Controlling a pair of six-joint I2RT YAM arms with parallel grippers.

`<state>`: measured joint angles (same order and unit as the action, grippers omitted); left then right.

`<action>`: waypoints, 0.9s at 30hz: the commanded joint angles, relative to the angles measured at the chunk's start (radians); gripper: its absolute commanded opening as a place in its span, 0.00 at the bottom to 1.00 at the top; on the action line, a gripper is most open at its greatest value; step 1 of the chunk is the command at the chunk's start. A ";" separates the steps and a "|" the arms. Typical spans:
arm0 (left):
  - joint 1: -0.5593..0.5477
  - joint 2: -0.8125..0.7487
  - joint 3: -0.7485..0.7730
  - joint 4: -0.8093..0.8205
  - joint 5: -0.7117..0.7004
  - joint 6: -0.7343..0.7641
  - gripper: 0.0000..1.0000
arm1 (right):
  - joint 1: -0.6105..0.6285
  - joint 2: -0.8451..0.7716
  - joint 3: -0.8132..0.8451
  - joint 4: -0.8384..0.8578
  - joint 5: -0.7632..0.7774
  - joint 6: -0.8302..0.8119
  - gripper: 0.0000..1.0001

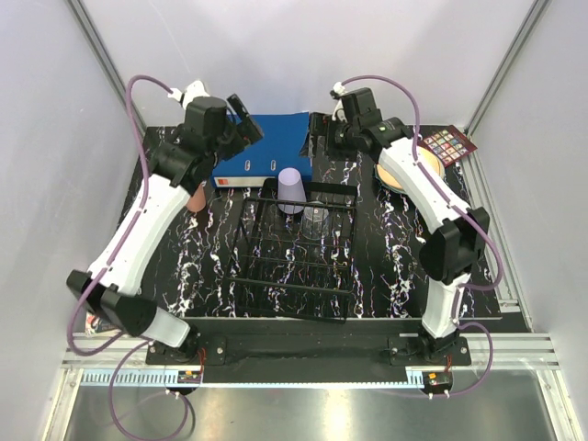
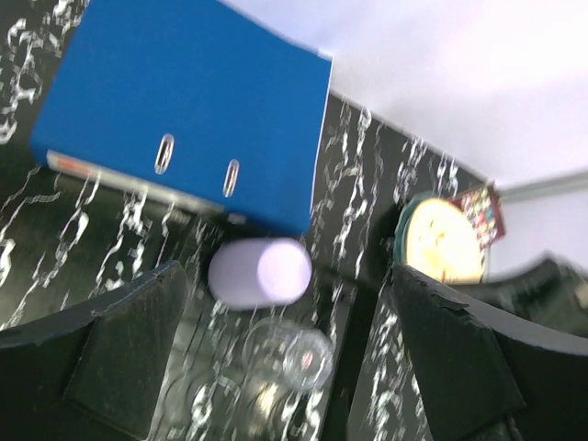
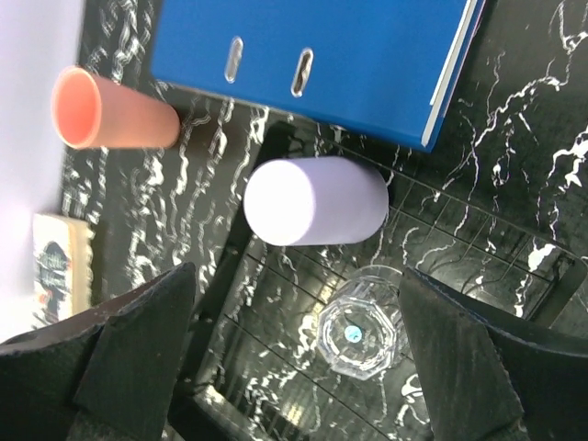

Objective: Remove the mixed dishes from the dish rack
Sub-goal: Pick up the cup from the dish rack.

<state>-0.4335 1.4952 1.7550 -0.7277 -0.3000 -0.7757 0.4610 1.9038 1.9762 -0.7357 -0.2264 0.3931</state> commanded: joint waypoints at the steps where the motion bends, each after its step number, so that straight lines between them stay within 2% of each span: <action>1: -0.043 -0.167 -0.058 -0.002 -0.069 0.053 0.99 | 0.024 0.044 0.073 -0.033 0.009 -0.085 0.98; 4: -0.106 -0.272 -0.147 -0.012 -0.103 0.065 0.99 | 0.069 0.110 0.143 -0.065 0.004 -0.108 0.98; 11: -0.136 -0.414 -0.249 -0.038 -0.157 0.081 0.99 | 0.130 0.208 0.230 -0.108 0.055 -0.143 0.98; 27: -0.168 -0.454 -0.338 -0.033 -0.159 0.079 0.99 | 0.162 0.376 0.331 -0.199 0.142 -0.149 0.98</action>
<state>-0.5911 1.0489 1.4235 -0.7940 -0.4385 -0.7105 0.6086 2.2463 2.2368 -0.9203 -0.1158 0.2577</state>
